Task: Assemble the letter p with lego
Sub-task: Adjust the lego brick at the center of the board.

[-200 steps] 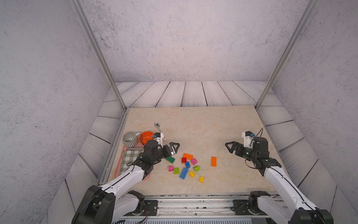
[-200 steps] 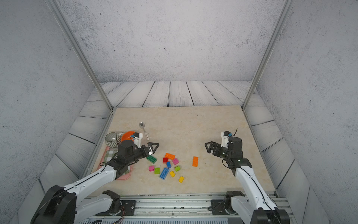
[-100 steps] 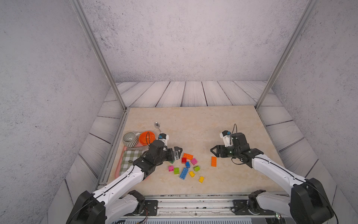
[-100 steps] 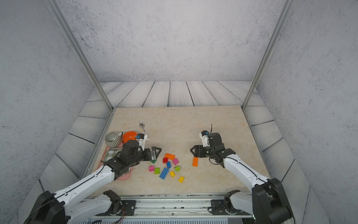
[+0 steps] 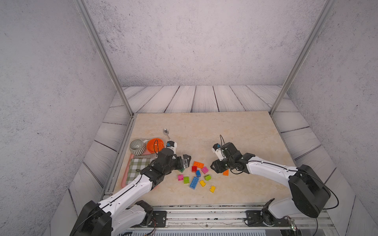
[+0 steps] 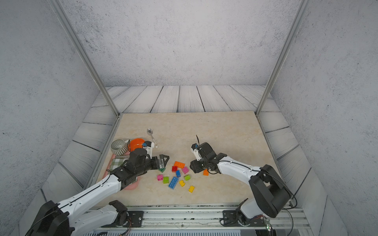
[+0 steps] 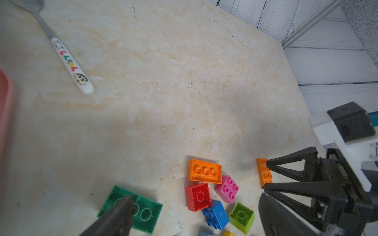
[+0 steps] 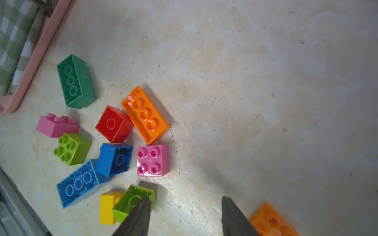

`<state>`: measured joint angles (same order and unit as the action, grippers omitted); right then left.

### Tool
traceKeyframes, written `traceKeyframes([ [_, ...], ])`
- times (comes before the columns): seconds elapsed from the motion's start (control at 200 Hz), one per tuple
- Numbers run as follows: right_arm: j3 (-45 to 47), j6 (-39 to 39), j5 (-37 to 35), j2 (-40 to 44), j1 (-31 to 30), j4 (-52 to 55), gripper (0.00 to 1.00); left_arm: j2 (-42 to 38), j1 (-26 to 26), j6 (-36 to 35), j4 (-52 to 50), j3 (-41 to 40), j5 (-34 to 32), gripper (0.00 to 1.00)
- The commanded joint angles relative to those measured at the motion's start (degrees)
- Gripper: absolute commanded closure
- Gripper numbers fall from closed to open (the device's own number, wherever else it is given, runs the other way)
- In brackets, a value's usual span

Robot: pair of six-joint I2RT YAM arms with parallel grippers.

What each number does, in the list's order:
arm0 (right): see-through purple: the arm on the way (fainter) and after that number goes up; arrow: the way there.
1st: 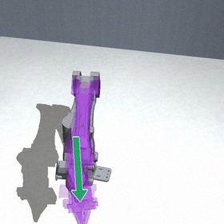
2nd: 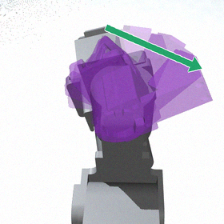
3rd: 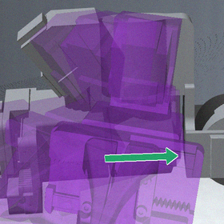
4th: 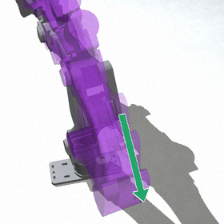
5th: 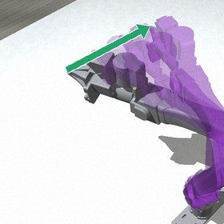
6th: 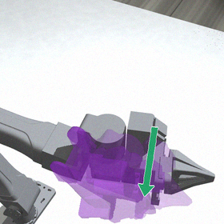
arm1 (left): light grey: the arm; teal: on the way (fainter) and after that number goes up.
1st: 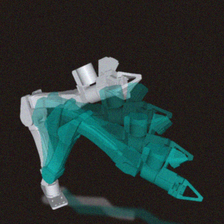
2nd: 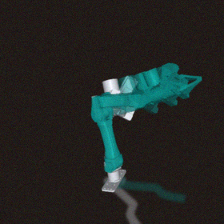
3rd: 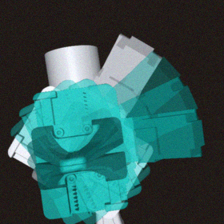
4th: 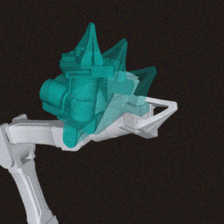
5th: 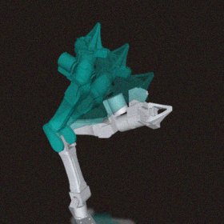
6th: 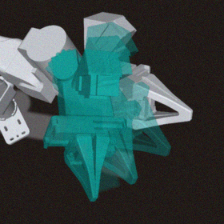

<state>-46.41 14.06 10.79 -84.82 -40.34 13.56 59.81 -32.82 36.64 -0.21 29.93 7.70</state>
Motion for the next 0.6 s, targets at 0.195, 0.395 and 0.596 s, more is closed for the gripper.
traceKeyframes([
  [0.195, -4.44, -3.32, -4.35, -4.59, -5.64, 3.74, 0.43, 0.92, -0.14, -1.47, 0.48, -0.02, -1.31, 0.01],
  [0.395, -7.01, -3.15, -7.56, -5.12, -8.45, 7.44, 0.44, 1.25, -0.05, -1.76, 0.36, 0.15, -1.93, 0.01],
  [0.596, -9.14, -0.29, -9.18, -2.71, -10.57, 12.03, 0.42, 2.48, -0.05, -1.84, 0.43, 0.4, -2.26, 0.01],
])
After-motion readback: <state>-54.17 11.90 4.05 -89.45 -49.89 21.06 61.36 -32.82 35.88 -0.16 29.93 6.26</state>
